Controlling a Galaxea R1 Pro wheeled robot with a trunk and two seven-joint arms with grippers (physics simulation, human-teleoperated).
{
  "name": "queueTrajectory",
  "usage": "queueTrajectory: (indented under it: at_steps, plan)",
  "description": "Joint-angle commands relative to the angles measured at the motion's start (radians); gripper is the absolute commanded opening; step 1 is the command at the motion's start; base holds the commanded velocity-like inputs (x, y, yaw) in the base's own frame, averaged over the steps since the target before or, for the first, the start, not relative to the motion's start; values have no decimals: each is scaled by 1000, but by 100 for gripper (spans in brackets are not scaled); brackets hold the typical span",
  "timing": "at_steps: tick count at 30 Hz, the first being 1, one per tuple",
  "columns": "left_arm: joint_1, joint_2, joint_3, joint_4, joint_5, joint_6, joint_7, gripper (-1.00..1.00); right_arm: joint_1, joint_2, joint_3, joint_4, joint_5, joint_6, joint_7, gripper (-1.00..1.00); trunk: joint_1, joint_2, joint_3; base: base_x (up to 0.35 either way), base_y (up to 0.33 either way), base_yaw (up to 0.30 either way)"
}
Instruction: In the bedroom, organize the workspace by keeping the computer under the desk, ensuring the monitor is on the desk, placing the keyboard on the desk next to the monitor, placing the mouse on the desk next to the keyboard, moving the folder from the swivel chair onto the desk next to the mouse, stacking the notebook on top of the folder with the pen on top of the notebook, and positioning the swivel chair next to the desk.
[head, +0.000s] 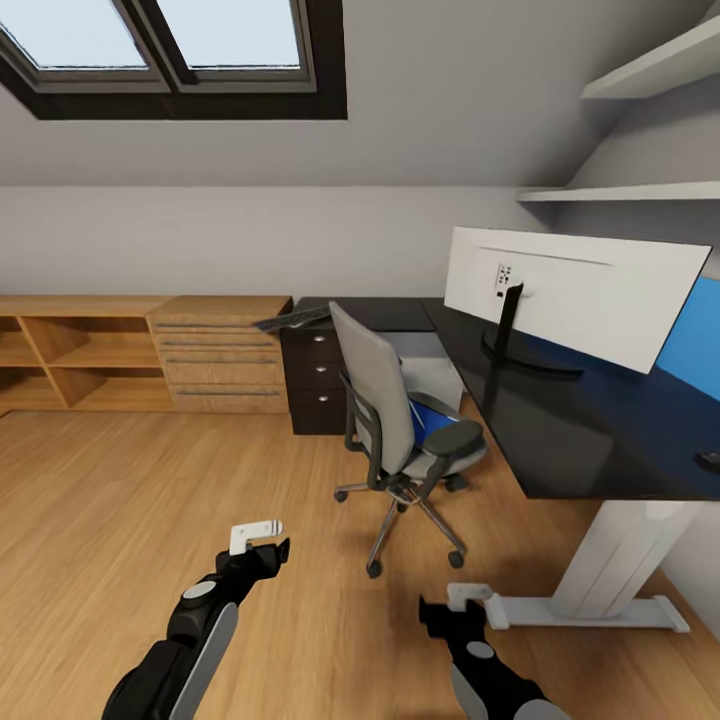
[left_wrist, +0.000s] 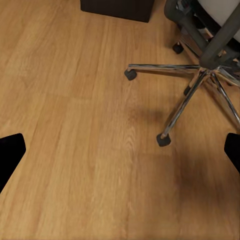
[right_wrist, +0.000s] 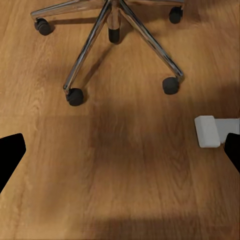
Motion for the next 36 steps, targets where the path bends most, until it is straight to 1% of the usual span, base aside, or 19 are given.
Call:
queueTrajectory:
  at_steps: [1, 3, 5, 6, 7, 9, 10, 11, 13, 14, 15, 17, 20, 23, 32, 36]
  plan:
    - [-1, 1, -1, -3, 11, 4, 9, 100, -1, 1, 1, 0, 5, -8, -5, 100, 4, -8, -4, 0, 0, 0]
    - [-1, 4, 0, -5, 11, 4, 9, 100, -1, 1, 1, -3, 5, -11, -6, 100, 12, -22, -10, 0, 0, 0]
    - [-1, 14, 1, -18, 14, 5, 9, 100, -7, 2, 1, -22, 5, -8, -15, 100, 19, -36, -17, 0, 0, 0]
    - [0, 19, 1, -28, 23, 9, 9, 100, -18, 3, 0, -39, 5, 8, -29, 100, 23, -43, -20, 0, 0, 0]
    - [2, 22, 1, -40, 37, 22, 9, 100, -38, 3, 0, -60, 5, 41, -51, 100, 27, -50, -23, 0, 0, 0]
    - [5, 26, 1, -57, 50, 43, 9, 100, -63, 3, 0, -80, 4, 79, -70, 100, 35, -64, -29, 0, 0, 0]
    - [9, 34, 1, -79, 60, 69, 9, 100, -91, 3, 0, -96, 3, 113, -83, 100, 38, -71, -32, 0, 0, 0]
    - [11, 38, 3, -91, 65, 84, 9, 100, -105, 2, -1, -102, 2, 127, -88, 100, 42, -78, -36, 0, 0, 0]
    - [19, 60, 14, -129, 85, 132, 9, 100, -170, 2, -2, -116, -8, 162, -100, 100, 50, -92, -42, 0, 0, 0]
    - [22, 67, 19, -142, 102, 146, 9, 100, -202, 2, -2, -117, -12, 175, -104, 100, 54, -99, -45, 0, 0, 0]
    - [23, 69, 21, -148, 112, 151, 9, 100, -217, 1, -2, -117, -13, 182, -106, 100, 58, -106, -48, 0, 0, 0]
    - [26, 77, 27, -167, 145, 163, 9, 100, -259, -5, -4, -118, -20, 202, -108, 100, 65, -120, -54, 0, 0, 0]
    - [28, 82, 31, -175, 161, 168, 9, 100, -277, -13, -8, -113, -23, 208, -109, 100, 77, -141, -64, 0, 0, 0]
    - [28, 83, 33, -178, 166, 169, 9, 100, -283, -16, -10, -96, -24, 203, -109, 100, 88, -162, -73, 0, 0, 0]
    - [53, 84, 35, -204, 172, 167, 9, 100, -289, -17, -11, -66, -26, 188, -109, 100, 123, -225, -101, 0, 0, 0]
    - [57, 85, 35, -213, 173, 167, 9, 100, -289, -12, -12, -63, -32, 184, -109, 100, 138, -253, -114, 0, 0, 0]
